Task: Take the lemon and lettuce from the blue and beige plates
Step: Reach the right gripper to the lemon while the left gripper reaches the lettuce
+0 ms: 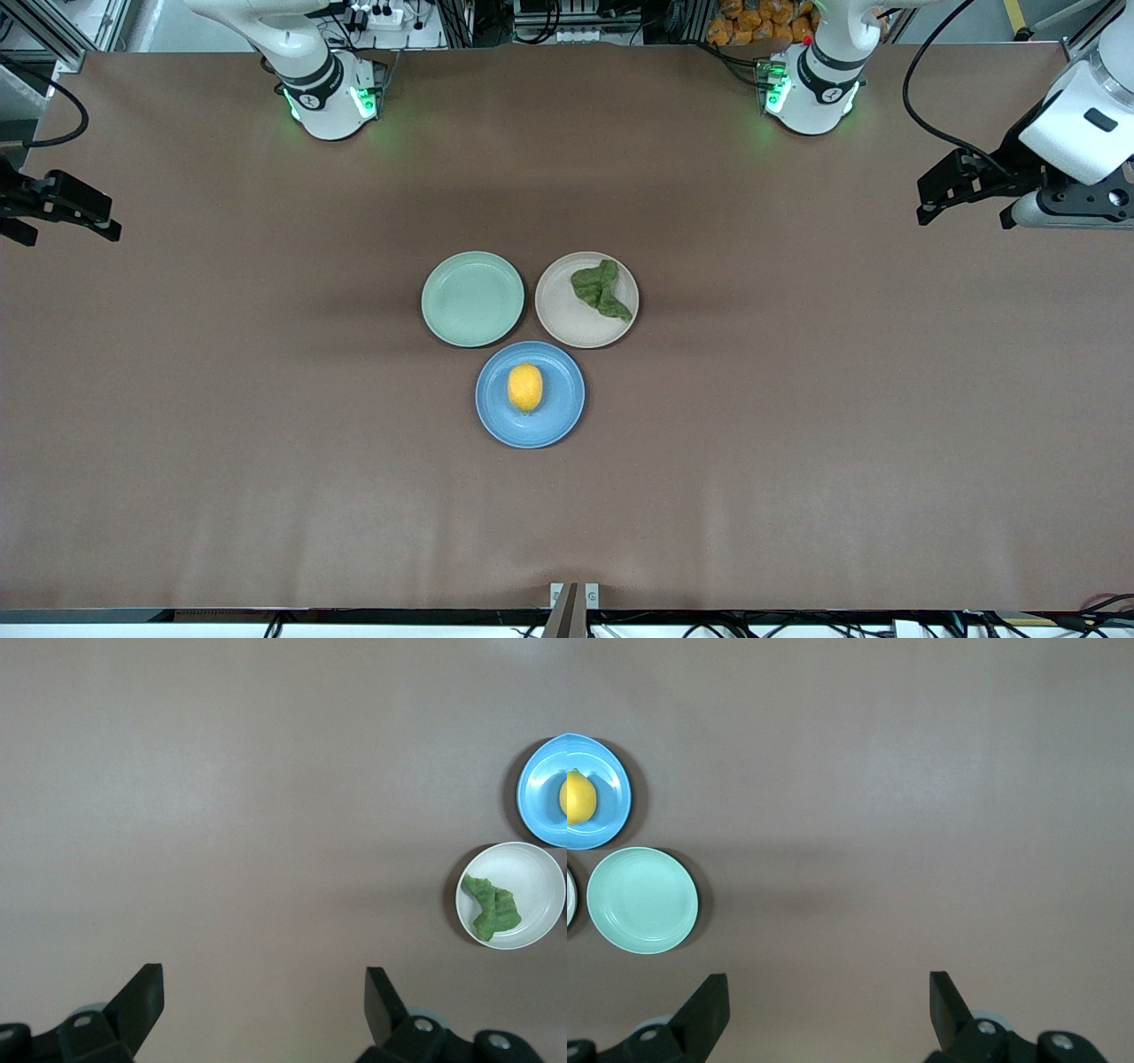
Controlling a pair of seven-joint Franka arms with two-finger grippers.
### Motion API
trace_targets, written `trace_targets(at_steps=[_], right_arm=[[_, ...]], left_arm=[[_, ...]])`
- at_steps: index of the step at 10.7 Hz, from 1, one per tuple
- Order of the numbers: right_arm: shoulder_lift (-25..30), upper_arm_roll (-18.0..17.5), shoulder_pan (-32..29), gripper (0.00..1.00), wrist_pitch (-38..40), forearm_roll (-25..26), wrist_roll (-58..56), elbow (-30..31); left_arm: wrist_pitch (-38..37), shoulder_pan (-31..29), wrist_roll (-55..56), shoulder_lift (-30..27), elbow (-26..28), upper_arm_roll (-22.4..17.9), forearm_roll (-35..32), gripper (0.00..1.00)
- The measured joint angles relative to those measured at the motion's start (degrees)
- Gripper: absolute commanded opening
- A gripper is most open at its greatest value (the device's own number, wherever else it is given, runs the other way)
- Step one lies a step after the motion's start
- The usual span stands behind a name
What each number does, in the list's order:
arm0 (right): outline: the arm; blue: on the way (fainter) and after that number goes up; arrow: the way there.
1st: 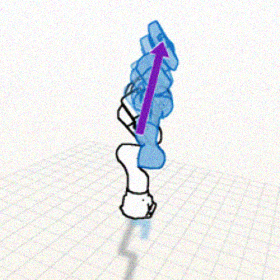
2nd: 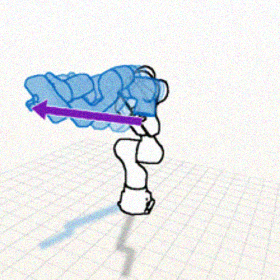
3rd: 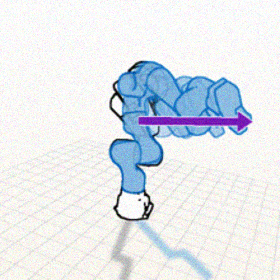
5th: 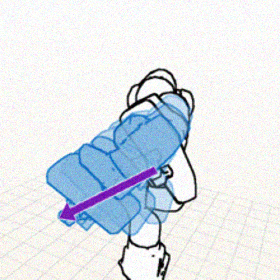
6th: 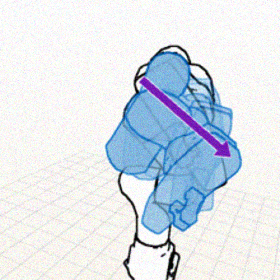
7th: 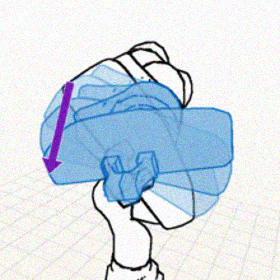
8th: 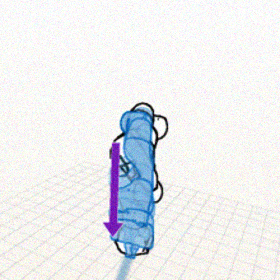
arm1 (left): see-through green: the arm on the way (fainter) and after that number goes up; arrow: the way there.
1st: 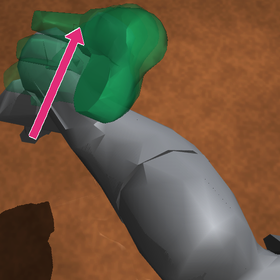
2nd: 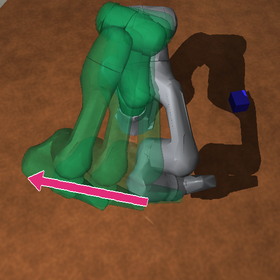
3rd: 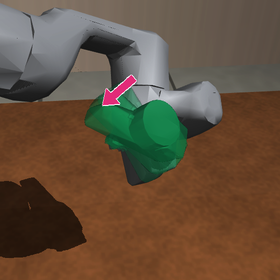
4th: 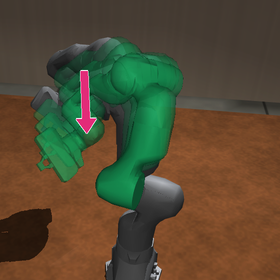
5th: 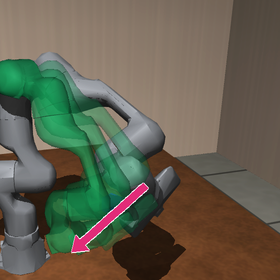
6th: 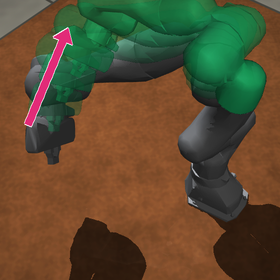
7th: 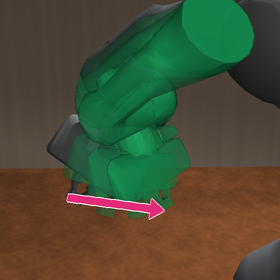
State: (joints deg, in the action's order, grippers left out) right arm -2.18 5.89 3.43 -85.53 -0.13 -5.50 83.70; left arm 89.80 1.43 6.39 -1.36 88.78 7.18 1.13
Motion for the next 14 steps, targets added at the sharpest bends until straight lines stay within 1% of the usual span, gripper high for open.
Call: trace_targets(at_steps=[5,7,10,12,14], right_arm=[[0.0,-0.03,0.03,1.0,0.09,0.0,0.0,0.0],[-0.01,-0.21,0.19,1.0,0.1,0.0,0.0,0.02],[-0.16,-0.53,0.39,1.0,0.03,-0.06,0.25,0.09],[-1.17,-2.32,1.16,1.0,-1.24,-0.15,3.96,0.25],[-3.92,-5.31,3.05,1.0,-5.65,-0.18,12.15,0.66]], left_arm=[[-0.04,0.23,-0.83,0.35,0.02,0.43,0.0,1.0],[-0.05,0.35,-0.84,1.66,0.08,1.8,0.0,1.0],[-0.02,0.82,-0.84,5.4,0.19,4.51,0.0,1.0],[0.04,2.68,0.35,9.12,0.25,5.43,0.84,1.0],[1.33,5.75,2.24,13.3,0.25,5.73,1.16,1.0]])
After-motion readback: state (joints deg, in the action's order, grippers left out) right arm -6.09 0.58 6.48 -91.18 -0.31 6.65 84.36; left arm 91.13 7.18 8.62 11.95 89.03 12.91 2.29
